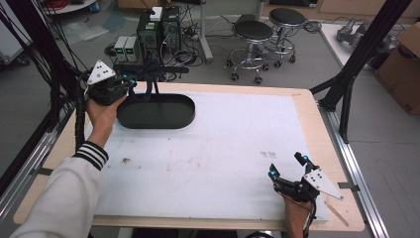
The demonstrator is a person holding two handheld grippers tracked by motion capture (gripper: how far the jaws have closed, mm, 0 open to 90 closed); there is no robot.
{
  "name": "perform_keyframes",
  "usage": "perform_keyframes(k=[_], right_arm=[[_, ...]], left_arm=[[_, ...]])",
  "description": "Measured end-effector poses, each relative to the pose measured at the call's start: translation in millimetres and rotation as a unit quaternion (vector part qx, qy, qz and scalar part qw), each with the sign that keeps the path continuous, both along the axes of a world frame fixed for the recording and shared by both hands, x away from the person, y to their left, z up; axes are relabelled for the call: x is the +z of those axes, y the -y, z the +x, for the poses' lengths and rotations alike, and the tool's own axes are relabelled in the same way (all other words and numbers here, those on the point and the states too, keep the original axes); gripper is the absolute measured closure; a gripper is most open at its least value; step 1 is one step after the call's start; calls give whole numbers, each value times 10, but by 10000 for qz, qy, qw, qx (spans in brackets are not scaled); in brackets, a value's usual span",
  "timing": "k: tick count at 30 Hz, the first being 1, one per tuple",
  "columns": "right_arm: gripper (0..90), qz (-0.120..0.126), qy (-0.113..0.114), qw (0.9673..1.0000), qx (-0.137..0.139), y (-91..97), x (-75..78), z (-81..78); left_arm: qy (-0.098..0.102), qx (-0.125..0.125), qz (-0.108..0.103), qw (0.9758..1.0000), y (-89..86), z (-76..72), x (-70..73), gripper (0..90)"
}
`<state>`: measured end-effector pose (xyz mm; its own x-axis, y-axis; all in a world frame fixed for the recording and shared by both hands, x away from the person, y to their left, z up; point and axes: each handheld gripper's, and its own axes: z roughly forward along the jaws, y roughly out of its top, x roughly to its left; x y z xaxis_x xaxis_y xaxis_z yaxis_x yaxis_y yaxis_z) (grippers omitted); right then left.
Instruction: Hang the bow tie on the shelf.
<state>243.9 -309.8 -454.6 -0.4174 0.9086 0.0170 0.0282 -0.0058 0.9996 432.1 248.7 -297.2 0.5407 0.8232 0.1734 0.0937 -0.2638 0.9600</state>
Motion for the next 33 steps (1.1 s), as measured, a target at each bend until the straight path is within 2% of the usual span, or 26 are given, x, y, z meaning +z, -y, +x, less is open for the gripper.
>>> perform_keyframes(k=[3, 5, 8, 13, 16, 24, 27, 29, 33], right_arm=[[28, 6, -4, 10000, -2, 0, 0, 0], [28, 8, -17, 10000, -18, 0, 1, 2], [28, 10, -17, 10000, -26, -2, 1, 2], [28, 39, -37, 10000, -36, -2, 1, 0], [28, 44, -36, 10000, -33, -1, 1, 1], [28, 45, -36, 10000, -36, -1, 1, 1], [28, 45, -35, 10000, -37, -1, 1, 1], [28, 46, -33, 10000, -39, -1, 1, 1], [28, 54, -37, 10000, -45, -1, 1, 1]], left_arm=[[51, -35, 36, 10000, 3, 48, 13, 878], [20, -16, 153, 9999, 5, 88, 11, 878], [43, 7, 54, 10000, -5, 122, 10, 878], [85, 53, 204, 9997, -35, 169, 63, 878], [140, 97, 156, 9997, -53, 212, 101, 878], [104, 123, 257, 9995, -52, 332, 93, 878], [74, 143, 232, 9996, -55, 392, 71, 878], [58, 127, 362, 9992, -52, 456, 68, 878], [-1, 111, 410, 9991, -53, 526, 30, 878]])
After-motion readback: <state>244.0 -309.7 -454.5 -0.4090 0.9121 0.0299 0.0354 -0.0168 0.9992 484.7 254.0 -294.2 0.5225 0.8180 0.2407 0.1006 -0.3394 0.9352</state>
